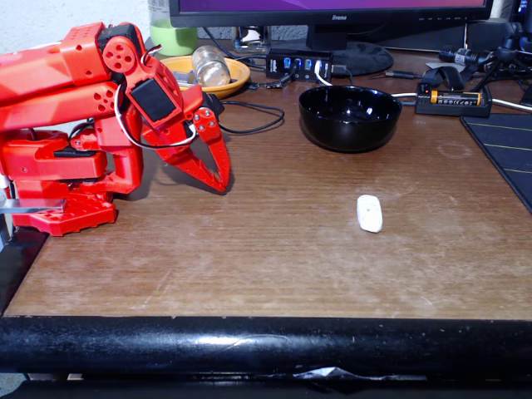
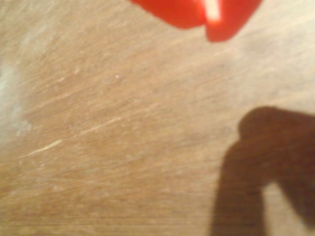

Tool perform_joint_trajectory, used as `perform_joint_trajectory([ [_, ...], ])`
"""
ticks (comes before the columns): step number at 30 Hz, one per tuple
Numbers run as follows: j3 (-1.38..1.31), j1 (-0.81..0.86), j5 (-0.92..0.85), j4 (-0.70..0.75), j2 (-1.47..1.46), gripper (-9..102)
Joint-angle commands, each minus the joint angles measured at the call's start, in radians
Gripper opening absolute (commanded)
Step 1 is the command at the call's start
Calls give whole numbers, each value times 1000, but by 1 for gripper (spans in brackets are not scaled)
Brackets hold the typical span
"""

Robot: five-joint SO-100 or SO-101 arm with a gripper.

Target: Ramasse la gomme et mets-la dans le bol.

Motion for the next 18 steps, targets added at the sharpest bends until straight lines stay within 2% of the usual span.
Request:
perform_joint_trajectory([
  [1, 32, -5, 0, -21, -2, -6],
  [14, -12, 6, -9, -29, -17, -6],
  [18, -95, -15, -46, -123, -196, -6],
])
